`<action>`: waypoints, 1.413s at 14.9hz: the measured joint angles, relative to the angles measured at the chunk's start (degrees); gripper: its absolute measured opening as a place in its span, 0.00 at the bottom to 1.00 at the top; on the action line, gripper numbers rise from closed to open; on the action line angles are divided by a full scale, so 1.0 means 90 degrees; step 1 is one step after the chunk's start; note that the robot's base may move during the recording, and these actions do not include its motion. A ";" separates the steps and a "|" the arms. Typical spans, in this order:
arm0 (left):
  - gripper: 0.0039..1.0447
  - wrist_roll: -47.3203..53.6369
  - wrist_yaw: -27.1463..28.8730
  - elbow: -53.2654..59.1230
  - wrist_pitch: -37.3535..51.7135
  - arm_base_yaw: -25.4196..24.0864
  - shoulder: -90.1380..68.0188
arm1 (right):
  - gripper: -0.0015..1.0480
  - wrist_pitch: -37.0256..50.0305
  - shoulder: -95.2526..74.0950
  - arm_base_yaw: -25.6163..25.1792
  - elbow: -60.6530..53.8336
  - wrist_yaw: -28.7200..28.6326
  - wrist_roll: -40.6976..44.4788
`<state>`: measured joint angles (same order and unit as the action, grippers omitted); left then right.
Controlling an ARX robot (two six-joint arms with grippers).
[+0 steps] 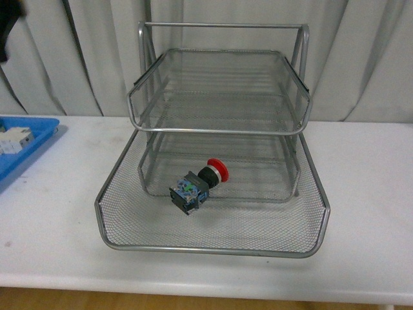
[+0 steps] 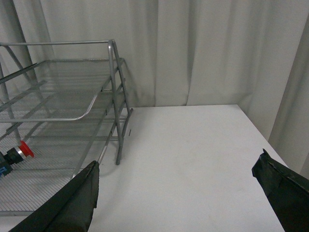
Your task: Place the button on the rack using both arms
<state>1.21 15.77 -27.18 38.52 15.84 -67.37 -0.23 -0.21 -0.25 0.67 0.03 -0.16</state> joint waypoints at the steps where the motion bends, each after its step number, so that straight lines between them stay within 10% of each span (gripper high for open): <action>1: 0.36 -0.0056 -0.0155 0.0481 0.0117 -0.0199 0.0350 | 0.94 0.0000 0.0000 0.0000 0.0000 0.0000 0.0002; 3: 0.01 -0.0131 -0.0619 0.1331 0.0260 -0.0656 0.1268 | 0.94 0.0000 0.0000 0.0000 0.0000 0.0000 0.0002; 12: 0.01 -0.0119 -0.1654 0.2526 -0.0566 -0.1804 0.3230 | 0.94 0.0000 0.0000 0.0000 0.0000 0.0002 0.0002; 21: 0.01 -0.0119 -0.1751 0.2963 -0.1768 -0.1746 0.4979 | 0.94 0.0002 0.0000 -0.0002 0.0000 -0.0002 0.0002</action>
<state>0.14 0.01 -0.51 22.61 0.12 -22.57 -0.21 -0.21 -0.27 0.67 0.01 -0.14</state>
